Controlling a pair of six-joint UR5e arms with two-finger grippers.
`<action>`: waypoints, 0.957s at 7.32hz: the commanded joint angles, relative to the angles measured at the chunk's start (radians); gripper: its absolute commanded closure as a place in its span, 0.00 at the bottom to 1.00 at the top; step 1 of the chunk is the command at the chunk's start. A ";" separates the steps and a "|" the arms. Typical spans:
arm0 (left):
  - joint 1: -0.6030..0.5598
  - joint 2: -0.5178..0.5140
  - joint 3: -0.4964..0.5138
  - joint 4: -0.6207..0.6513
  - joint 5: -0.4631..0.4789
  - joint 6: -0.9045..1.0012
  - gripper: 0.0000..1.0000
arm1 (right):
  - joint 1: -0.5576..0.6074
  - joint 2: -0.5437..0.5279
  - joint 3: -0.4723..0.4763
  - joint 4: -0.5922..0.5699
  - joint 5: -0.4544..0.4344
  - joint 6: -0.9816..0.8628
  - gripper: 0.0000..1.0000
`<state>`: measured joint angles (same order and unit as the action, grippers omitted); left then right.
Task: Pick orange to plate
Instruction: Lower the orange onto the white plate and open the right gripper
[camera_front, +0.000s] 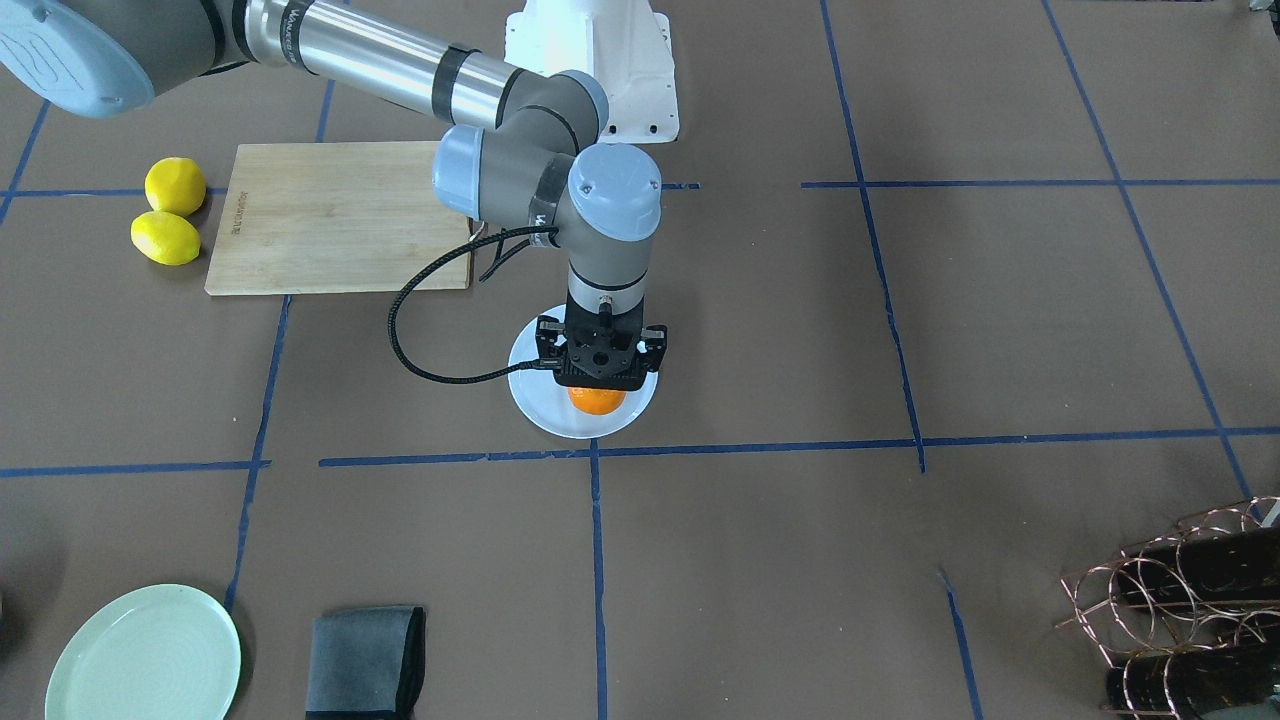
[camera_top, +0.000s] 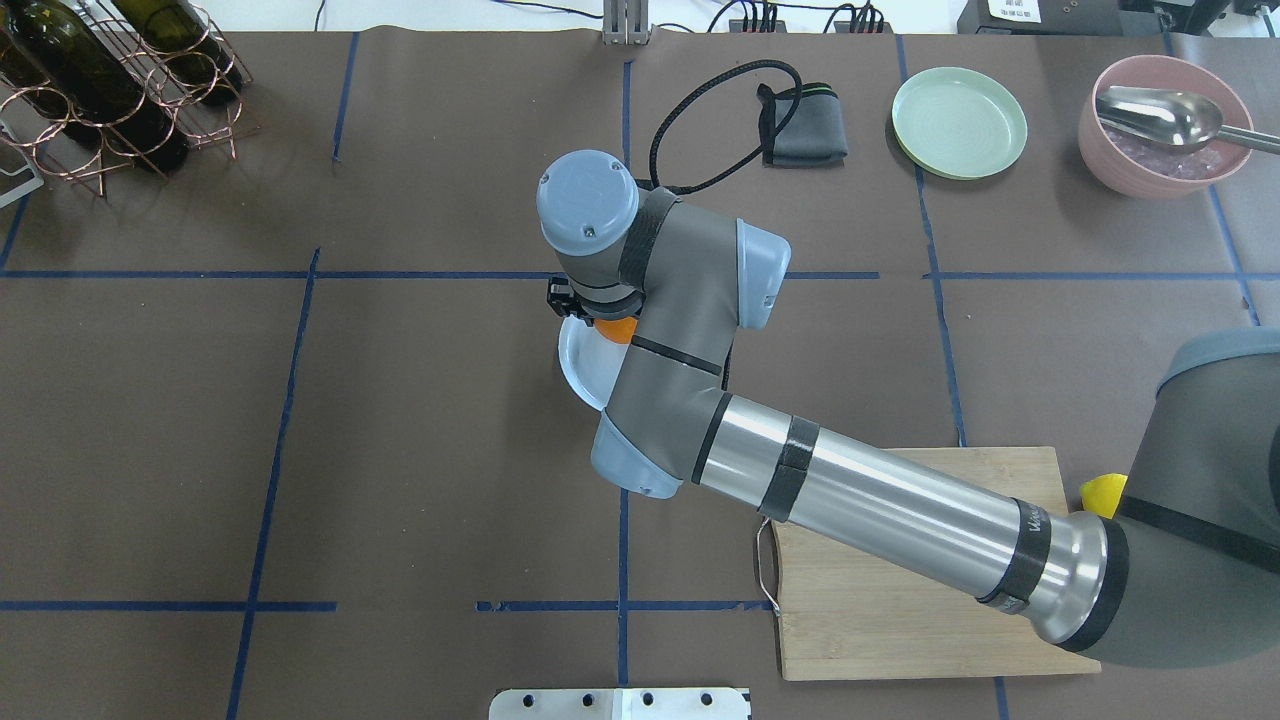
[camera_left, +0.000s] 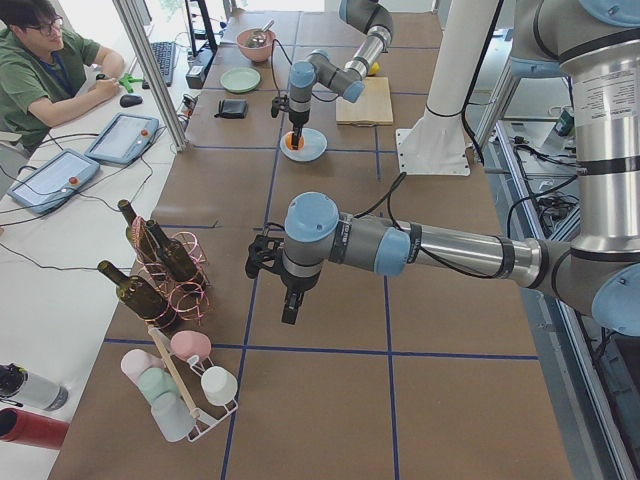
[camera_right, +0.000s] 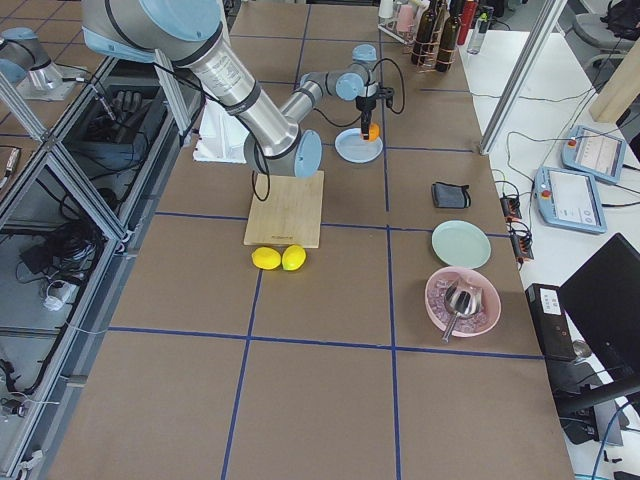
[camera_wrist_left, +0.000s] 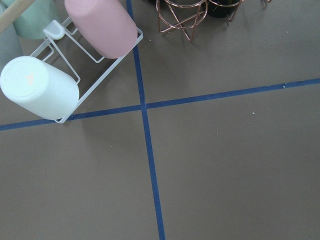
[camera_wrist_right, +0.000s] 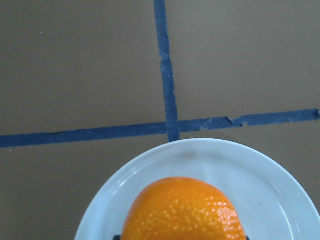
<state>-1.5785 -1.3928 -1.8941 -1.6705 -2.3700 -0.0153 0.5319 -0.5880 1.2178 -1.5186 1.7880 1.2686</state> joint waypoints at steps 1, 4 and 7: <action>0.000 0.000 0.001 0.000 0.000 0.000 0.00 | -0.004 -0.009 0.008 0.000 0.001 0.001 0.48; 0.002 -0.005 0.015 0.000 0.002 0.000 0.00 | 0.005 -0.051 0.136 -0.008 0.022 -0.003 0.00; 0.006 0.015 0.039 0.002 0.002 0.000 0.00 | 0.236 -0.154 0.397 -0.144 0.278 -0.180 0.00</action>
<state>-1.5748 -1.3891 -1.8674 -1.6685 -2.3686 -0.0157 0.6708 -0.6920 1.5068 -1.6080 1.9722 1.1805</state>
